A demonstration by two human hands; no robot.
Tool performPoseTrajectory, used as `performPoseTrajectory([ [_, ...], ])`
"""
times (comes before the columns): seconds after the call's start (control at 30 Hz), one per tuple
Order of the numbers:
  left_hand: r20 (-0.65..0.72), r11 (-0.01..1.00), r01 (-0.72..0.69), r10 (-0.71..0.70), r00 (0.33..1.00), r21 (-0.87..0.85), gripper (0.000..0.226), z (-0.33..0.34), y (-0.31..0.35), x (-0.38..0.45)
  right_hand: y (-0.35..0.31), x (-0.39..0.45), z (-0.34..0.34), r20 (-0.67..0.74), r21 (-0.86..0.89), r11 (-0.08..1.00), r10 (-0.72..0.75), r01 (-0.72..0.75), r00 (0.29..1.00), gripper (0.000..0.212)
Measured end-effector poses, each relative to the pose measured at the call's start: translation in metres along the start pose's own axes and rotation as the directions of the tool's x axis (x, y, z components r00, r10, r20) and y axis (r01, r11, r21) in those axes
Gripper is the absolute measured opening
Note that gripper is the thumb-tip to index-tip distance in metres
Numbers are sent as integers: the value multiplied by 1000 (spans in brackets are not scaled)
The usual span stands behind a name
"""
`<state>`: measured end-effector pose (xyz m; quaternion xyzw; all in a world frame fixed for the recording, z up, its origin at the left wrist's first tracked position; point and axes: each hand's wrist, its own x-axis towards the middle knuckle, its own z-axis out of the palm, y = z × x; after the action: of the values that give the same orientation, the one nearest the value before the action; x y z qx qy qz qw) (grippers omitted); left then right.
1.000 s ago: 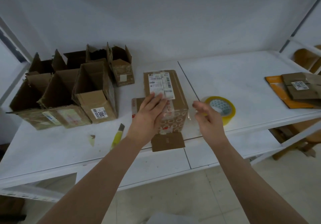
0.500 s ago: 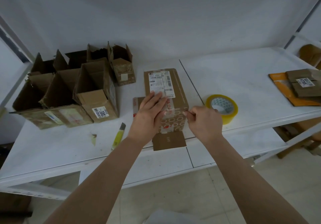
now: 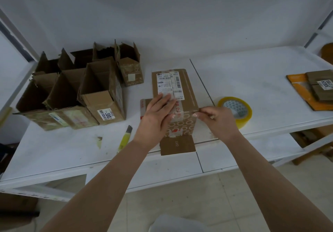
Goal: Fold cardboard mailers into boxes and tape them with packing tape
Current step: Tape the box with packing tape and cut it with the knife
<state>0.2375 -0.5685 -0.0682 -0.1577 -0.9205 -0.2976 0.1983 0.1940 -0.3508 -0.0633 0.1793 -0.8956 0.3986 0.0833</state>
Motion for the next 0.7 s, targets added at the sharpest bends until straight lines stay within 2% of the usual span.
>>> performPoseTrajectory([
  [0.07,0,1000,1,-1,1000,-3,39,0,-1,0,2,3,2,14,-61,998,-27,27,1000,33],
  [0.17,-8,1000,-7,7,1000,-3,39,0,-1,1,4,1,8,130,-235,969,-47,77,990,93],
  [0.2,-10,1000,-10,10,1000,-1,39,0,0,1,5,1,11,162,-273,959,-40,83,986,108],
  [0.27,-6,1000,-18,18,1000,7,39,0,-1,1,8,3,18,172,-338,938,-17,76,985,118],
  [0.37,1,1000,-22,22,1000,11,40,-1,-2,2,11,5,26,136,-405,909,-47,99,990,115],
  [0.53,-11,1000,-24,24,1000,-2,40,0,-2,2,16,7,25,133,-356,916,-145,184,980,102],
  [0.7,-7,1000,-18,18,1000,2,40,-1,-1,2,14,20,6,92,-356,881,-299,312,950,68],
])
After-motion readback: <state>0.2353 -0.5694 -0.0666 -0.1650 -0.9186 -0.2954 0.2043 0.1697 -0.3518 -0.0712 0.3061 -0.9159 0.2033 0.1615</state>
